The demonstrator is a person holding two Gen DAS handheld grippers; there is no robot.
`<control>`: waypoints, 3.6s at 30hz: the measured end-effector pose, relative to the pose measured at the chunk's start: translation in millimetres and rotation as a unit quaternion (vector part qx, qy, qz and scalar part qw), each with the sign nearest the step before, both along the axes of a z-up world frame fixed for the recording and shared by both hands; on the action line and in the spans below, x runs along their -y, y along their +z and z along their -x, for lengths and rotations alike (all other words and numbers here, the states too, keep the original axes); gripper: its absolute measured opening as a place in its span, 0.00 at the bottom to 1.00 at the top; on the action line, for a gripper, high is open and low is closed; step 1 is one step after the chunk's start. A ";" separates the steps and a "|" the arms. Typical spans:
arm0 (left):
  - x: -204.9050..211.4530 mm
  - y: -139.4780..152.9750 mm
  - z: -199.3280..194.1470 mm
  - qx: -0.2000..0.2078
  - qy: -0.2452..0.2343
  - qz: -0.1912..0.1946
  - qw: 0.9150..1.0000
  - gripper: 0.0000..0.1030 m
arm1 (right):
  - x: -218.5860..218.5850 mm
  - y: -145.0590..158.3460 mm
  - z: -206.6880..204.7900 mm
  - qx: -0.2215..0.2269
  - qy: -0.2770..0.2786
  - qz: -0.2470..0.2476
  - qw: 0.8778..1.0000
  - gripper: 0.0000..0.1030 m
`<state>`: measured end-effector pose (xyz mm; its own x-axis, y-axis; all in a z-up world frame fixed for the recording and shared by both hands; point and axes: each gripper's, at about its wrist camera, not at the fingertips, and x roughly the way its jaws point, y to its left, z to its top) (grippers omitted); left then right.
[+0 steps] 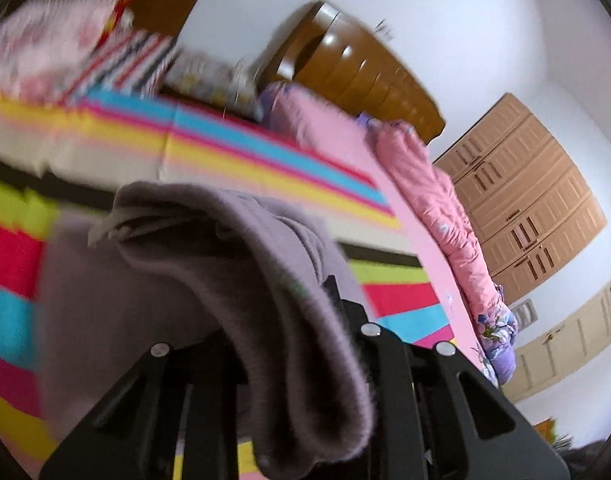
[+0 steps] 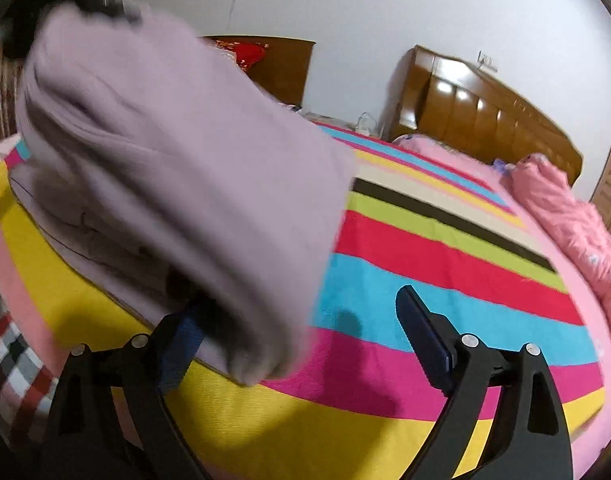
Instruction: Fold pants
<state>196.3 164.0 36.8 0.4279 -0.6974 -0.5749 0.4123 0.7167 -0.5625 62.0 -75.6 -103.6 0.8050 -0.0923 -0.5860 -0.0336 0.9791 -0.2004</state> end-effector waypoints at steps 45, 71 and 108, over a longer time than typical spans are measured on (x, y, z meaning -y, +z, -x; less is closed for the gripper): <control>4.7 -121.4 73.1 0.104 0.097 -0.187 0.972 0.84 | -60.2 11.3 6.1 -0.070 0.291 -0.056 0.952 0.89; -74.9 -114.7 45.9 0.027 0.200 -0.223 0.954 0.94 | -128.5 28.3 -25.5 -0.092 0.390 -0.095 0.911 0.92; -117.7 -119.3 36.2 0.024 0.324 -0.219 0.920 0.99 | -39.2 21.1 -4.0 -0.078 0.272 -0.148 0.948 0.93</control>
<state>160.0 281.6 -82.5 0.7046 0.0071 -0.7096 -0.1653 0.9741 -0.1544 66.0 -36.4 -82.5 0.5879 0.4987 -0.6369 -0.5563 0.8209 0.1294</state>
